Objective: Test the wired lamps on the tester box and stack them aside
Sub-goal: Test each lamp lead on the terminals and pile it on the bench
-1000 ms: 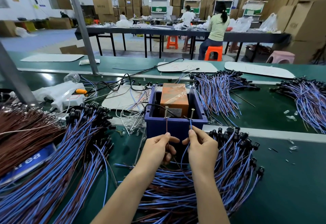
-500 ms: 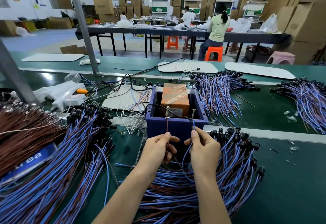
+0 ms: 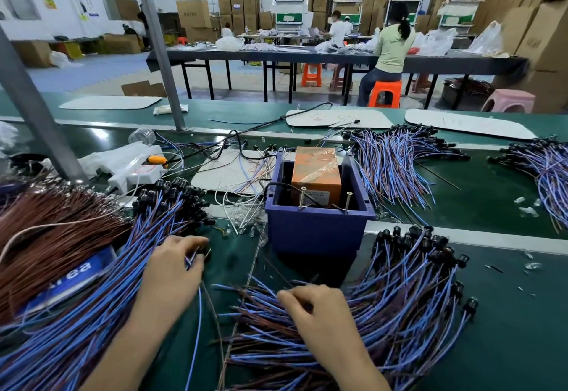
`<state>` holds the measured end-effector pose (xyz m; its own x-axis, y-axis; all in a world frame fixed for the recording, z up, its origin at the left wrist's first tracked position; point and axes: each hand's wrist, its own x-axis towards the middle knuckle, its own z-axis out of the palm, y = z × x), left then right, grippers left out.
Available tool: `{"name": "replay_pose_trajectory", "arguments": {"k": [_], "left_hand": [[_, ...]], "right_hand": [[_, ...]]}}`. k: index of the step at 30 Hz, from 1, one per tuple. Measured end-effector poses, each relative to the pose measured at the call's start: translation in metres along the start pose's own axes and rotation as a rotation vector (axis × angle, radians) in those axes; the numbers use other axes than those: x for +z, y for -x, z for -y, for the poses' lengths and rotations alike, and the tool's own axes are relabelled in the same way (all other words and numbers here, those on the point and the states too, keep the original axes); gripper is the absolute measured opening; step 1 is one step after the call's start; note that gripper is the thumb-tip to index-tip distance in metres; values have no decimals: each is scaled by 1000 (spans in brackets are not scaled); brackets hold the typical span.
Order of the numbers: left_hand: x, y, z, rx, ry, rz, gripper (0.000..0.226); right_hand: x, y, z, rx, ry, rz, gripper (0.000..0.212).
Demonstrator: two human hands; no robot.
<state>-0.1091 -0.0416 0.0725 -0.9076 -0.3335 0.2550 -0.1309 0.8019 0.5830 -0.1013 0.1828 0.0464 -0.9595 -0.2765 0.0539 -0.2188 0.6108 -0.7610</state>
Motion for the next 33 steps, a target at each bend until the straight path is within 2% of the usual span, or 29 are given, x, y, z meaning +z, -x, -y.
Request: {"name": "replay_pose_trajectory", "arguments": {"k": [3, 5, 10, 14, 18, 21, 23, 26, 29, 32, 33], "left_hand": [[8, -2, 28, -41, -388, 235, 44], [16, 4, 35, -32, -426, 225, 47], [20, 2, 36, 12, -339, 105, 25], [21, -1, 31, -37, -220, 54, 8], [15, -6, 21, -101, -63, -68, 25], [11, 4, 2, -86, 125, -154, 25], [10, 17, -18, -33, 245, -152, 22], [15, 38, -52, 86, 452, 7, 16], [31, 52, -71, 176, 502, 207, 19], [41, 58, -76, 118, 622, 375, 20], [41, 58, -75, 91, 655, 419, 20]], "right_hand": [[6, 1, -4, -28, 153, 3, 32], [8, 1, -6, -29, 182, -4, 33], [8, 2, -7, -36, 178, 8, 33], [8, 3, -9, -29, 148, 0, 34], [8, 4, -10, -46, 135, -17, 32], [7, 6, -10, -46, 21, -86, 23], [5, 8, -7, -26, -109, -169, 17], [-1, 10, 0, 36, -409, -225, 16], [-11, 11, 1, 89, -658, -255, 14], [-19, 10, -3, 163, -790, -273, 16], [-21, 9, -4, 185, -903, -277, 18]]}}
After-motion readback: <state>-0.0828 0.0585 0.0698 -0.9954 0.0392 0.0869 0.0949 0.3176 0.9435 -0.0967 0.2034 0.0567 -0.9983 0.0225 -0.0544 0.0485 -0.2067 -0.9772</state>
